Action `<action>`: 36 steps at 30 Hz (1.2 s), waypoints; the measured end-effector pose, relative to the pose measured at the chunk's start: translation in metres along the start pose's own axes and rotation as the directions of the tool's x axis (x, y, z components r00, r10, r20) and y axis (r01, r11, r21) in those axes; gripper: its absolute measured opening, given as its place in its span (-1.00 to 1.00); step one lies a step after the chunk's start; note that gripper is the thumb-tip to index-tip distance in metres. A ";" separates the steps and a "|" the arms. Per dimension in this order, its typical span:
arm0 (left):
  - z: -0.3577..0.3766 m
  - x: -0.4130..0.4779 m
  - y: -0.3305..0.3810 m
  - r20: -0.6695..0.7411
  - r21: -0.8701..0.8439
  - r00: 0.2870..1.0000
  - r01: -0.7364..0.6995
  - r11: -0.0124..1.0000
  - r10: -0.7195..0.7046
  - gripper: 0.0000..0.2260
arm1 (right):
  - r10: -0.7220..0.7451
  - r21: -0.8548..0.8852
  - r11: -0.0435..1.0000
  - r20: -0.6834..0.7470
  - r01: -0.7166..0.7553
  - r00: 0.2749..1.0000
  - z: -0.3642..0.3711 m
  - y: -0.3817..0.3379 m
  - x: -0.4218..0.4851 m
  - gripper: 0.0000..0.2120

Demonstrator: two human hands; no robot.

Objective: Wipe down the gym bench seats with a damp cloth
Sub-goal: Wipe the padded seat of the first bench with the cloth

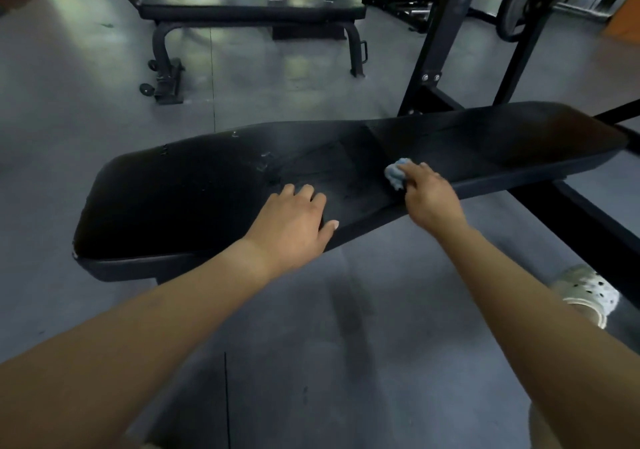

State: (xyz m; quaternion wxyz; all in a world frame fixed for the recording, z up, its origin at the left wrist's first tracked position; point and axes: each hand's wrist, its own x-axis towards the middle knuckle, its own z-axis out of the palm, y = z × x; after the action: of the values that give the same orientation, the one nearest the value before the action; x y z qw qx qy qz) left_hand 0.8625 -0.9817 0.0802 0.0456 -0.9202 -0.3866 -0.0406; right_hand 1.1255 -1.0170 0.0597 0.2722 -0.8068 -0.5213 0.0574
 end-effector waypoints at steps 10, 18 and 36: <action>0.005 -0.001 0.000 -0.034 0.020 0.999 -0.007 1.000 0.007 -0.57 | -0.242 0.071 0.965 -0.120 0.251 0.963 0.051 -0.044 -0.057 -0.57; 0.003 0.000 0.001 -0.021 0.029 1.000 -0.018 0.999 0.019 -0.57 | -0.269 0.002 0.963 -0.097 0.270 0.958 0.028 -0.004 -0.027 -0.62; 0.005 0.004 0.004 -0.021 0.053 1.000 -0.008 0.999 0.009 -0.55 | 0.343 0.509 0.844 -0.272 -0.169 0.899 0.037 -0.011 -0.033 -0.62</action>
State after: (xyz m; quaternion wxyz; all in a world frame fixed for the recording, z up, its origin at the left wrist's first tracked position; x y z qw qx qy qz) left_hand 0.8686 -0.9807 0.0759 0.0740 -0.9199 -0.3831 -0.0398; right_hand 1.0875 -1.0282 0.0273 0.5392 -0.7757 -0.3196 0.0736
